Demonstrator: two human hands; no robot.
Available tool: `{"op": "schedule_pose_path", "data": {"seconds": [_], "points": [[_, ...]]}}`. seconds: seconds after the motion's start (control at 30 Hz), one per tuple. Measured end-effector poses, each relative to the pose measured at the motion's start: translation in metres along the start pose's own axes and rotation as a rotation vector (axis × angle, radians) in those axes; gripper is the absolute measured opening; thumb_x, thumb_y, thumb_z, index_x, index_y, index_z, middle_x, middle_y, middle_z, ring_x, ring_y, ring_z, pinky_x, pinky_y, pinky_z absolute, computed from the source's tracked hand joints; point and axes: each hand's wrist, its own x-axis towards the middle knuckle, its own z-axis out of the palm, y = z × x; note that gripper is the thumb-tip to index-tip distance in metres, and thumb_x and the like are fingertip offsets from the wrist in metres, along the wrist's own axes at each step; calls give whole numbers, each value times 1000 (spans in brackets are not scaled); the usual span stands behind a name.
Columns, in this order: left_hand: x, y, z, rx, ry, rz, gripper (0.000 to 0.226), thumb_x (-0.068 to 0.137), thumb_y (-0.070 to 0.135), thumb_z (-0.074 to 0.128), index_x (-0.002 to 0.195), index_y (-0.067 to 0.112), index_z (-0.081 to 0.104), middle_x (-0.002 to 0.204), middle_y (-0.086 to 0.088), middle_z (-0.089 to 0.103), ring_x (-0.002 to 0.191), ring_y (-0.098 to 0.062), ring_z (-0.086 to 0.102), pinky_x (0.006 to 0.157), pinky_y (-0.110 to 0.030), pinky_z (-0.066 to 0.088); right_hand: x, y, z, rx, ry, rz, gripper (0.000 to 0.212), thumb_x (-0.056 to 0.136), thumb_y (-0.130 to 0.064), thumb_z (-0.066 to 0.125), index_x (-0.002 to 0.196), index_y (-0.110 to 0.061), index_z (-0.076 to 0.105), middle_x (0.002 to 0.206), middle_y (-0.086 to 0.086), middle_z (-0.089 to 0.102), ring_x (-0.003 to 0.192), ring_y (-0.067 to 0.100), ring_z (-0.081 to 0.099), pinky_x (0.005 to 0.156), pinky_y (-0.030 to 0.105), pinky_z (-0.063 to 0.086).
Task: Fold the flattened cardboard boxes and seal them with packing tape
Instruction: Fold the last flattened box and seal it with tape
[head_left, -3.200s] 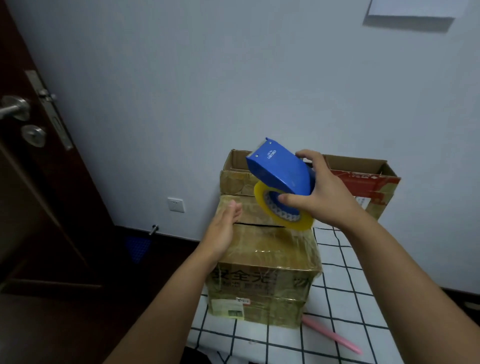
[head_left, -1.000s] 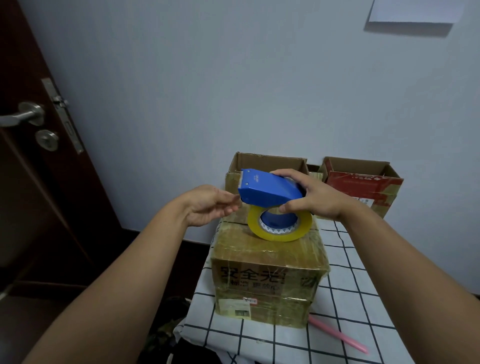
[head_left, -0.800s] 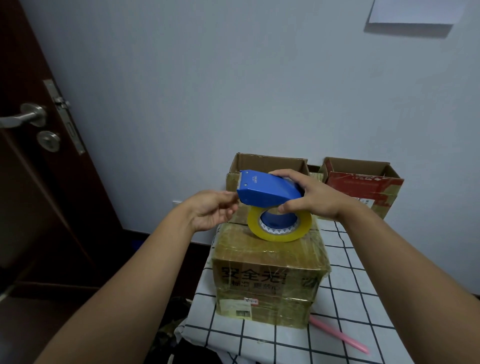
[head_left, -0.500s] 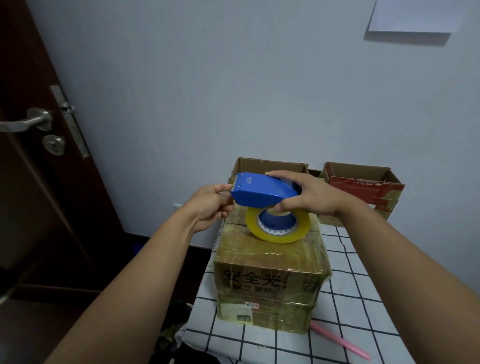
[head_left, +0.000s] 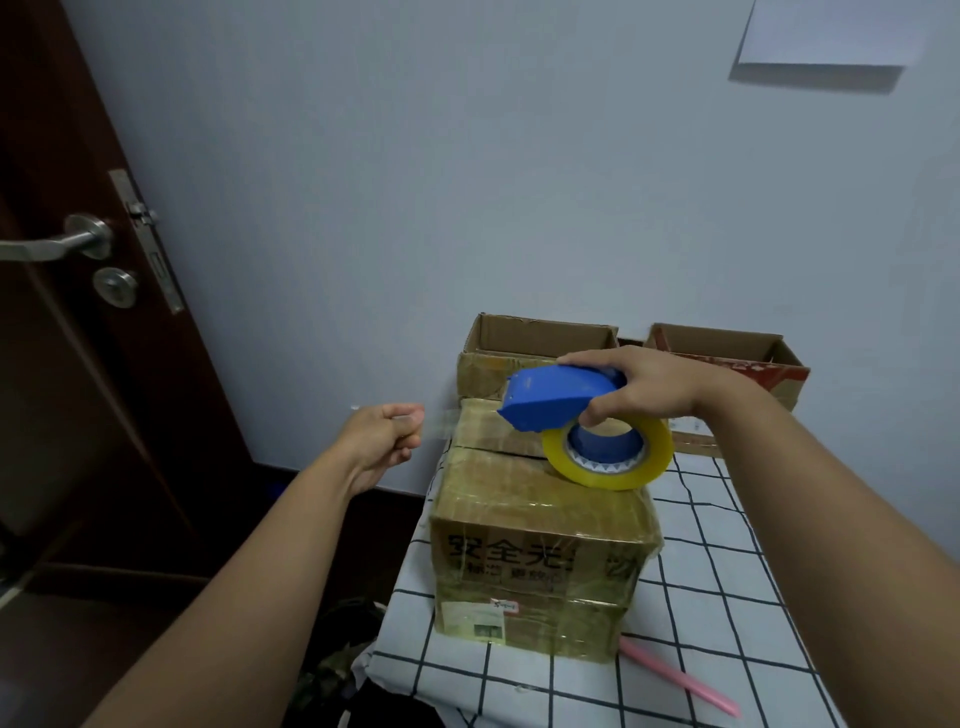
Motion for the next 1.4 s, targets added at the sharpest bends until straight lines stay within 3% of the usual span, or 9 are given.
{"op": "schedule_pose_path", "data": {"seconds": [0.2,0.73,0.83,0.93,1.0,1.07,1.13,1.23,1.4], "points": [[5,-18,0,-68,31,-54,19,98,5,55,116,8,59,68,0,55,49,-3,51,47,-16,43,7,-7,6,-36,46,16,65,78,-53,75,136,-43,49,122,-15,55,108,10,57,96,33,46],[2,-47,29,20,37,-143,33,98,9,56,130,5,52,77,-6,61,54,-9,53,44,-19,42,6,-3,9,-16,92,7,59,81,-46,75,134,-44,51,116,-19,55,105,10,58,92,32,46],[0,-43,38,236,108,-99,44,96,20,60,137,10,48,113,-12,65,87,-19,64,66,-30,53,6,-3,12,-14,108,-4,57,81,-45,75,133,-44,52,113,-22,54,101,8,58,88,30,45],[2,-37,37,643,125,-27,52,94,25,63,141,13,44,136,-12,54,118,-27,55,96,-35,47,6,-2,12,-6,119,-4,56,81,-46,75,132,-44,52,115,-18,56,101,8,58,87,30,45],[1,-33,36,708,191,15,38,93,19,62,130,13,54,134,-12,56,119,-28,55,101,-34,45,5,-2,12,-4,120,-3,57,81,-46,75,133,-44,52,115,-17,56,101,8,58,88,30,45],[-4,-30,34,519,261,45,12,95,15,55,96,17,66,110,-10,69,98,-25,64,92,-37,52,5,-2,12,-8,123,-7,58,81,-47,74,134,-43,52,116,-16,57,101,8,58,90,31,46],[-14,-28,36,370,133,27,24,96,22,51,82,13,68,88,-7,72,82,-24,67,81,-35,54,5,-2,13,-10,130,-9,58,81,-47,75,134,-42,52,115,-17,56,100,7,58,89,31,45],[-36,-26,45,334,-185,-21,23,97,38,54,111,25,66,102,1,73,94,-18,70,88,-39,55,5,-1,14,-7,140,-12,57,81,-47,75,133,-43,53,110,-23,55,98,4,58,87,29,44],[-38,-32,47,471,-252,37,42,97,34,57,135,35,39,110,15,59,95,-1,58,72,-20,48,8,-1,14,-14,132,-14,58,80,-48,74,134,-42,53,114,-19,57,100,8,59,90,31,47]]}}
